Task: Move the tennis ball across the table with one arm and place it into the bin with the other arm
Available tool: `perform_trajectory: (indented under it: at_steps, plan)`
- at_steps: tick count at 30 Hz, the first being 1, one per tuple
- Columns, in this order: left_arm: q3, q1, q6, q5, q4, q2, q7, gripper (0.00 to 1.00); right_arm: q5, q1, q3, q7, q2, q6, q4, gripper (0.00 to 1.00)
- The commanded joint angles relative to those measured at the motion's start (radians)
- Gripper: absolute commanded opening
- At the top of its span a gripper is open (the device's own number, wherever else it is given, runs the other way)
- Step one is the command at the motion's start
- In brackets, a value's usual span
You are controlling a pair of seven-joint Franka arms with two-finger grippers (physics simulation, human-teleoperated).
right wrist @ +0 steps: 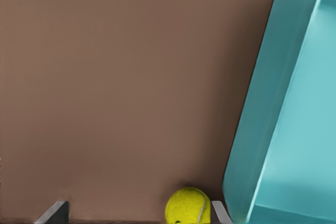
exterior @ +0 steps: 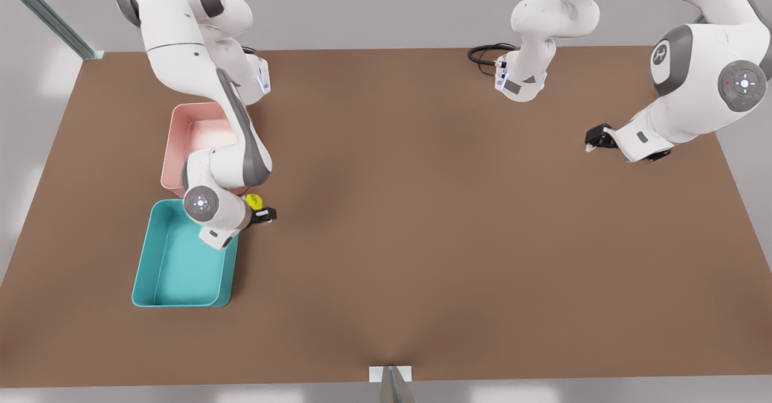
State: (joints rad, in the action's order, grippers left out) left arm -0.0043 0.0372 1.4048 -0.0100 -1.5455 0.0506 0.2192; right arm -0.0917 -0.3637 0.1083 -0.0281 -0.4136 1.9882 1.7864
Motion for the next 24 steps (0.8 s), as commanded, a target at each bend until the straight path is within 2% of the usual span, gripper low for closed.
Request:
perform_trajectory:
  at_steps: [1, 4, 9, 13, 24]
  plan:
    - [0.0, 0.006, 0.002, 0.002, 0.001, -0.001, -0.377, 1.0, -0.002, -0.035, -0.009, -0.42, -0.007, -0.008, 0.019, 1.0]
    - [0.0, 0.006, 0.002, 0.002, 0.001, 0.0, -0.377, 1.0, 0.083, -0.067, -0.01, -0.734, -0.013, -0.04, 0.039, 1.0]
    - [0.0, 0.006, 0.002, 0.002, 0.001, 0.0, -0.38, 1.0, 0.184, -0.055, -0.009, -1.11, 0.024, 0.113, 0.136, 1.0]
    - [0.0, 0.001, 0.0, 0.001, 0.001, 0.0, -0.38, 1.0, 0.227, -0.024, -0.005, -1.211, 0.038, 0.208, 0.192, 1.0]
    - [0.001, 0.001, -0.001, 0.001, 0.001, 0.006, -0.38, 1.0, 0.227, 0.023, -0.002, -1.211, 0.081, 0.374, 0.357, 1.0]
